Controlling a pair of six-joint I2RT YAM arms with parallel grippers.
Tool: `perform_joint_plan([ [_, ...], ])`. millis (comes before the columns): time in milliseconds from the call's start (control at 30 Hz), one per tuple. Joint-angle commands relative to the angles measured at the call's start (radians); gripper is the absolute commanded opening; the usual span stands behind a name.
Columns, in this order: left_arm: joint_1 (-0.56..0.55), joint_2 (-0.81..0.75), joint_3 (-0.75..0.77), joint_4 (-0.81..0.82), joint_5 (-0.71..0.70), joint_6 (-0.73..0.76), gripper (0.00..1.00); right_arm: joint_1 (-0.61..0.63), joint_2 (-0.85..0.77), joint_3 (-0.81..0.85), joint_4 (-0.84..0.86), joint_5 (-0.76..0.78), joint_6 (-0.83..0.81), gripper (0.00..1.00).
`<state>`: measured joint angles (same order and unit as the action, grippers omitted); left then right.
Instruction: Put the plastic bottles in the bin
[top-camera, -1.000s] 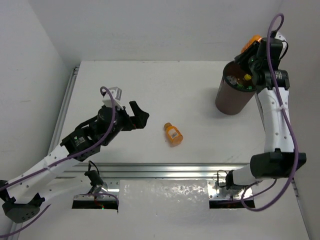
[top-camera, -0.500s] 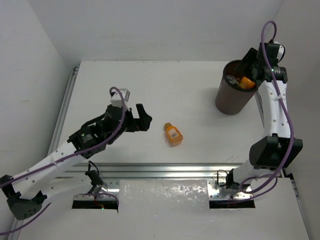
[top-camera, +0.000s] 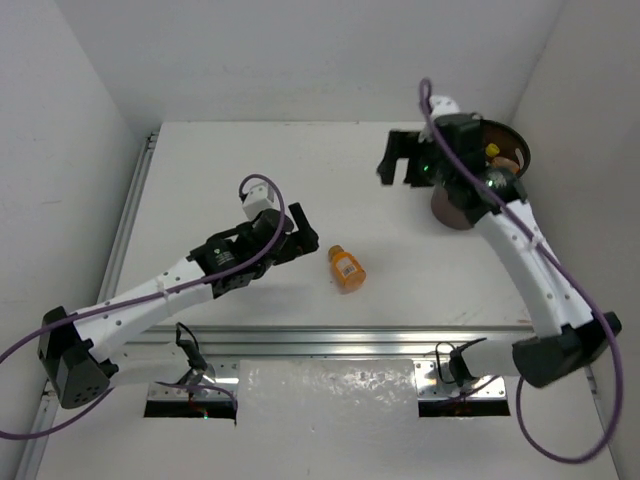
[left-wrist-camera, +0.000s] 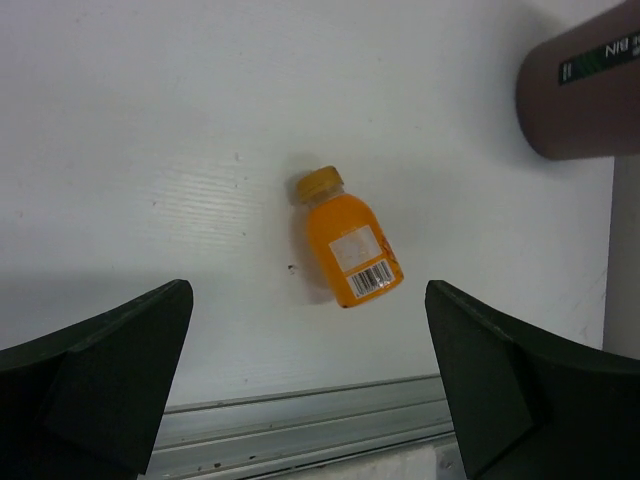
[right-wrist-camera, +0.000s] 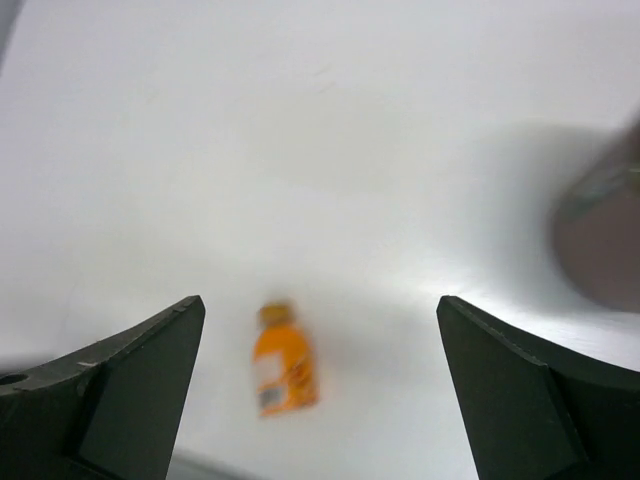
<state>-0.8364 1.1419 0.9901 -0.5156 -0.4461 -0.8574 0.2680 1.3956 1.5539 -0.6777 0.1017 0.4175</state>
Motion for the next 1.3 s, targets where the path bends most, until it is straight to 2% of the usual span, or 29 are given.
perform_joint_plan([
  [0, -0.006, -0.013, 0.022, -0.012, -0.094, -0.187, 1.0, 0.155, -0.135, -0.144, 0.072, 0.001, -0.045, 0.99],
  [67, -0.006, 0.005, 0.021, 0.047, -0.057, -0.134, 1.0, 0.187, -0.208, -0.282, 0.121, 0.021, -0.017, 0.99],
  [167, -0.006, 0.151, 0.083, 0.04, -0.01, -0.132, 1.0, 0.212, -0.308, -0.412, 0.141, 0.055, 0.033, 0.99],
  [267, -0.007, 0.243, 0.114, 0.048, 0.02, -0.166, 1.0, 0.214, -0.4, -0.449, 0.089, 0.163, 0.069, 0.99],
  [367, -0.009, 0.411, 0.197, 0.013, 0.03, -0.227, 1.0, 0.215, -0.499, -0.457, 0.015, 0.251, 0.084, 0.99],
  [567, -0.009, 0.689, 0.34, -0.003, 0.138, -0.282, 1.0, 0.211, -0.645, -0.495, -0.055, 0.231, 0.049, 0.99],
  [733, -0.009, 0.795, 0.37, 0.038, 0.156, -0.299, 0.98, 0.211, -0.668, -0.535, -0.071, 0.199, 0.024, 0.99],
  [833, -0.01, 0.828, 0.354, 0.051, 0.167, -0.307, 0.82, 0.211, -0.684, -0.58, -0.054, 0.158, 0.023, 0.99],
  [867, -0.012, 0.829, 0.345, 0.061, 0.176, -0.307, 0.61, 0.211, -0.687, -0.606, -0.048, 0.139, 0.023, 0.99],
  [900, -0.012, 0.829, 0.332, 0.078, 0.178, -0.308, 0.47, 0.212, -0.69, -0.62, -0.042, 0.119, 0.023, 0.99],
  [933, -0.012, 0.823, 0.311, 0.081, 0.176, -0.311, 0.4, 0.211, -0.701, -0.632, -0.024, 0.095, 0.023, 0.99],
  [1000, -0.012, 0.803, 0.291, 0.086, 0.169, -0.313, 0.32, 0.212, -0.714, -0.687, 0.015, -0.052, 0.015, 0.99],
  [1067, -0.013, 0.73, 0.242, 0.103, 0.15, -0.307, 0.2, 0.211, -0.737, -0.756, 0.088, -0.194, 0.01, 0.99],
  [1100, -0.016, 0.692, 0.217, 0.121, 0.146, -0.305, 0.16, 0.211, -0.747, -0.788, 0.157, -0.361, 0.029, 0.99],
  [1133, -0.02, 0.595, 0.147, 0.153, 0.135, -0.299, 0.13, 0.212, -0.762, -0.822, 0.202, -0.441, 0.053, 0.99],
  [1200, -0.041, 0.439, 0.022, 0.32, 0.144, -0.25, 0.04, 0.214, -0.767, -0.945, 0.391, -0.654, 0.167, 0.99],
  [1267, -0.073, 0.357, -0.046, 0.473, 0.17, -0.215, 0.0, 0.215, -0.751, -1.04, 0.501, -0.698, 0.245, 0.99],
])
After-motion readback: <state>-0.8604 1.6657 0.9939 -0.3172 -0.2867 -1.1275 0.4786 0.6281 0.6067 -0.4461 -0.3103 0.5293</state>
